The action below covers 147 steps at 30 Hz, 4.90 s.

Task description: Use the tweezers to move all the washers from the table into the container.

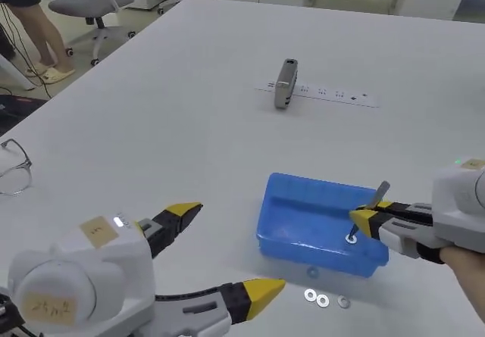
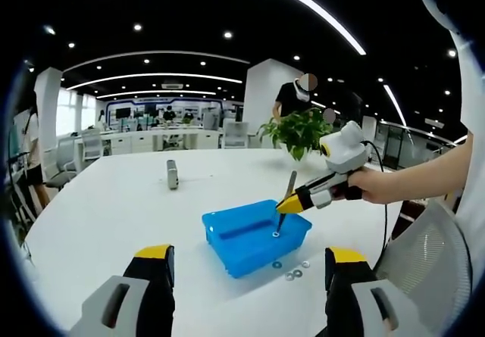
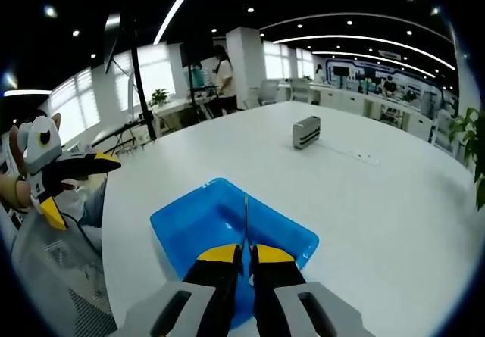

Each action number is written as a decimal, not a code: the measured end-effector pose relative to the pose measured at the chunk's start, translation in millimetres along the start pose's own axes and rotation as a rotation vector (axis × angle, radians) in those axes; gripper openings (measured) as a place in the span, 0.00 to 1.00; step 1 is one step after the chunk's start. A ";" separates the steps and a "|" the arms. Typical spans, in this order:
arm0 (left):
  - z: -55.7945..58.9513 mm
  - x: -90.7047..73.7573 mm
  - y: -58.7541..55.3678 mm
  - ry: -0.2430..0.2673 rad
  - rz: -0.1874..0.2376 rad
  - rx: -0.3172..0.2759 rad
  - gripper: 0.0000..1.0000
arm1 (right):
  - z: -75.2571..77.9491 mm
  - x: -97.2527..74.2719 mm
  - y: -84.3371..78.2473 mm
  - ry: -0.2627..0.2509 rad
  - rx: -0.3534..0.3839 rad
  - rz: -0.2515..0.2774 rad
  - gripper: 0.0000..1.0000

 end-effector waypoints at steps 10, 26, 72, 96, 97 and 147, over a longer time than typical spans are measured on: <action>0.7 0.0 -0.1 -0.007 -0.003 0.002 0.83 | -9.0 -20.9 7.7 0.034 0.063 0.114 0.03; 1.6 0.2 -0.7 -0.006 -0.011 0.013 0.83 | -30.6 -45.1 4.0 0.091 0.066 0.165 0.03; 1.6 0.2 -1.6 -0.007 -0.022 0.021 0.82 | -51.4 -18.7 -54.3 0.130 0.065 -0.028 0.04; 0.1 0.5 -2.0 -0.010 -0.019 0.006 0.81 | -72.7 -14.3 -49.1 0.099 -0.287 -0.091 0.02; 0.2 0.5 -2.0 -0.009 -0.019 0.008 0.81 | -72.9 -14.5 -49.5 0.098 -0.285 -0.088 0.02; -0.7 -1.1 -0.9 0.010 -0.010 0.012 0.81 | -48.5 -35.1 28.3 0.239 0.058 0.148 0.03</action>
Point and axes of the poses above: the centre of the closed fingertips' face, and the gripper's own axes: x roughly forward along the fingers, z roughly to its right, y roughly out of its top, the point moved 9 cm from there along -x, roughly backward along the fingers, and after that the axes turned 6 degrees about -z, right-handed, at the moved point
